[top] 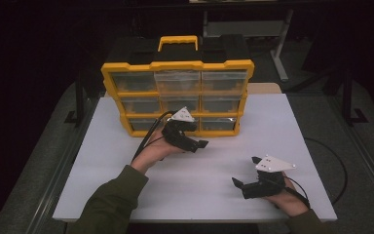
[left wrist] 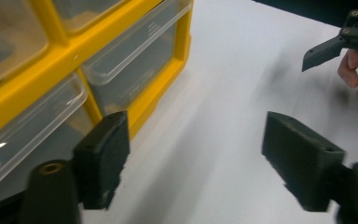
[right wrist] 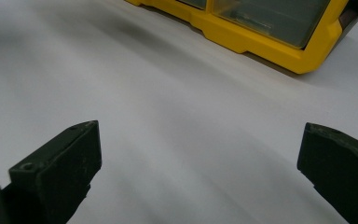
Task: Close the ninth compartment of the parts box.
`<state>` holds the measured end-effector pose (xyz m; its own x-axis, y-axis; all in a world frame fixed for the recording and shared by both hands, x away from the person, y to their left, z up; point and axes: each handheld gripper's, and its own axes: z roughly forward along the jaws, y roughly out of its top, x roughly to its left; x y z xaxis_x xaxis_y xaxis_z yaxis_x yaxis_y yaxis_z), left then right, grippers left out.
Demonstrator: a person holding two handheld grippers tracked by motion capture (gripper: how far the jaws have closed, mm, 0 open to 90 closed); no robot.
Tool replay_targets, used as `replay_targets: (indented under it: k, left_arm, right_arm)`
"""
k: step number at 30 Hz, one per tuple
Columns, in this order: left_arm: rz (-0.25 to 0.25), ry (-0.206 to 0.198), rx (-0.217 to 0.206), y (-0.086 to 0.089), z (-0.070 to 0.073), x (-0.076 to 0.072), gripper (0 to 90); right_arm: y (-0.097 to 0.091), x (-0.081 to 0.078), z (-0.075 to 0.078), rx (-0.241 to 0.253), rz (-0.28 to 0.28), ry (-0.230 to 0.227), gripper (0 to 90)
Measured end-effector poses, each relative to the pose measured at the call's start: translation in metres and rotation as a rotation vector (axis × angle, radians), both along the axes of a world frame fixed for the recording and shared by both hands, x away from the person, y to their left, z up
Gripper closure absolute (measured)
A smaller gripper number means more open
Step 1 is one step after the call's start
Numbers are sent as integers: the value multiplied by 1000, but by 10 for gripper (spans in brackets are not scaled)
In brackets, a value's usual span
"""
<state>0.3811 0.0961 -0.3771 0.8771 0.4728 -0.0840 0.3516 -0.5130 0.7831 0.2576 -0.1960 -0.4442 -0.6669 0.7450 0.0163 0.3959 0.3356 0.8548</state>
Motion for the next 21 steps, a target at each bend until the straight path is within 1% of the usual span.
replay_targets:
  k: [3, 6, 13, 17, 18, 21]
  left_arm:
    - [-1, 2, -1, 5, -1, -3, 124]
    - [1, 12, -1, 9, -2, -6, 8]
    - [-10, -6, 16, 21, -4, -14, 0]
    - [3, -4, 18, 31, -7, -19, 0]
    - [-1, -8, 23, 33, -8, -20, 0]
    - [11, -8, 20, 41, -11, -24, 0]
  right_arm:
    - [1, 0, 0, 0, 3, 9, 0]
    - [1, 0, 0, -2, 4, 7, 0]
    - [1, -1, 0, 0, 2, 10, 0]
    - [1, -1, 0, -2, 4, 6, 0]
    - [1, -1, 0, -2, 4, 6, 0]
    - [1, -1, 0, -2, 7, 3, 0]
